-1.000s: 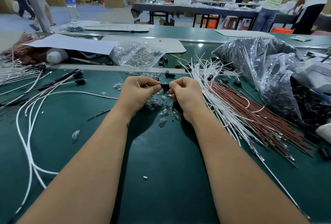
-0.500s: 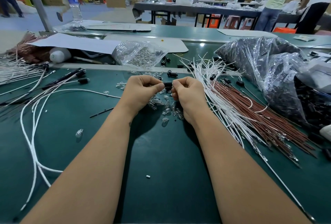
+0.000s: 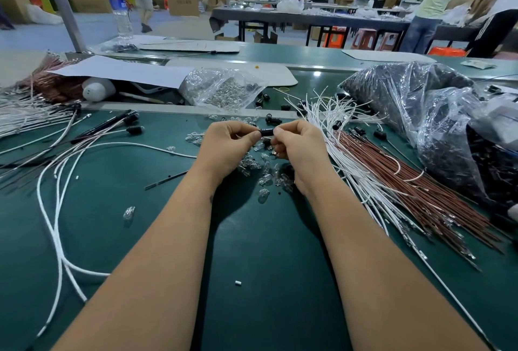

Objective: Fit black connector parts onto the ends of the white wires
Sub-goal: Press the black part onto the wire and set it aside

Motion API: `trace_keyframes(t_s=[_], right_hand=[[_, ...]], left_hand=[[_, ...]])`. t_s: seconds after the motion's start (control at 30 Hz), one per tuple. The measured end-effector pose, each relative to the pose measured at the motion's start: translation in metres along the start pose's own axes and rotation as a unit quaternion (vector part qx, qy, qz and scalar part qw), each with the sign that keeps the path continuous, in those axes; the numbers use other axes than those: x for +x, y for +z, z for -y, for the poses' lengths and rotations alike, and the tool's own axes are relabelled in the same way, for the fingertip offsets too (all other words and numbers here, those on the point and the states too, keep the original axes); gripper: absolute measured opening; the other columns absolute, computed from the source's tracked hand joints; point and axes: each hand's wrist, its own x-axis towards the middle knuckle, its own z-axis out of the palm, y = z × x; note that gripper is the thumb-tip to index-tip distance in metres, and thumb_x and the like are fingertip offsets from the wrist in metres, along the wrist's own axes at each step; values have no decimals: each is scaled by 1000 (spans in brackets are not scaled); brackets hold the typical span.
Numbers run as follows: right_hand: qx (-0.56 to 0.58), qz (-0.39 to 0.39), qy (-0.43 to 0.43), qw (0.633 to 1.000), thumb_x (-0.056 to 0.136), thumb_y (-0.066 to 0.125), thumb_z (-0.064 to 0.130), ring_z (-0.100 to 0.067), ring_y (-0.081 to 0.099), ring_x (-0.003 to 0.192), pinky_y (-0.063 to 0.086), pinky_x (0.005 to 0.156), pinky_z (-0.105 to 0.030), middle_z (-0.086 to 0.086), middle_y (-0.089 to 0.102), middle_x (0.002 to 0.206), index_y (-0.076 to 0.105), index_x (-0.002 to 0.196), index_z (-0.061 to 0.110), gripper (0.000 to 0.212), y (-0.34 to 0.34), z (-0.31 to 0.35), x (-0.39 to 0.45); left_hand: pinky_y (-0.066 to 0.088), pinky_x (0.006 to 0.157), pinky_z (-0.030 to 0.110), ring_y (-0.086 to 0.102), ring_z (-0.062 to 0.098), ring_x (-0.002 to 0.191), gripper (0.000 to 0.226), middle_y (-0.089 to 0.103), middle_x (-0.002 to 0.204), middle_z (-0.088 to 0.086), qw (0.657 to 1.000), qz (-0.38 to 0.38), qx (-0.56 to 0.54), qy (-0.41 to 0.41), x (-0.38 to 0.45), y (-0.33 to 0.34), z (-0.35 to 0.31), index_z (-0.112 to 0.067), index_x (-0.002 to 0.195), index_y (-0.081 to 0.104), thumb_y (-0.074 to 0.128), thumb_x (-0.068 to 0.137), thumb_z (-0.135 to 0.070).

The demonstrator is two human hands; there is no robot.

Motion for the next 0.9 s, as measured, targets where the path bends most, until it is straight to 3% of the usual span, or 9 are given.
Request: trace_keyframes(t_s=[0.1, 0.27, 0.43, 0.7, 0.9], right_hand=[[8, -41, -1, 999, 88, 55, 7, -10, 52, 59, 44, 60, -26, 0, 60, 68, 58, 79, 15, 12, -5, 2, 2], [21, -45, -31, 998, 90, 57, 11, -6, 50, 50, 42, 51, -20, 4, 58, 58, 59, 80, 18, 13, -6, 2, 2], [86, -17, -10, 996, 91, 59, 9, -7, 53, 49, 45, 52, -19, 4, 63, 57, 63, 80, 15, 13, -6, 3, 3], [54, -8, -25, 998, 91, 62, 10, -4, 51, 46, 44, 48, -16, 3, 60, 58, 61, 74, 14, 17, -4, 0, 4], [46, -7, -21, 999, 88, 65, 8, -2, 53, 47, 45, 51, -16, -1, 61, 65, 61, 76, 14, 14, -2, -3, 5]], left_hand=[[42, 59, 20, 49, 8, 58, 20, 61, 68, 4, 1000, -7, 12, 6, 1, 0, 2, -29, 77, 68, 66, 90, -14], [37, 50, 11, 44, 0, 49, 22, 57, 65, 0, 1000, -6, 7, 5, 2, 1, 1, -28, 79, 66, 61, 92, -11], [37, 50, 12, 44, 2, 49, 21, 57, 65, -1, 1000, -7, -2, 4, 1, 1, 0, -26, 79, 67, 61, 92, -11], [38, 53, 15, 45, 8, 56, 14, 59, 68, 5, 1000, -3, 7, 5, -1, 0, -4, -22, 83, 71, 64, 90, -13], [45, 64, 23, 53, 10, 60, 5, 63, 64, -2, 1000, -5, 2, 7, -3, 0, -4, -19, 82, 73, 71, 85, -16]])
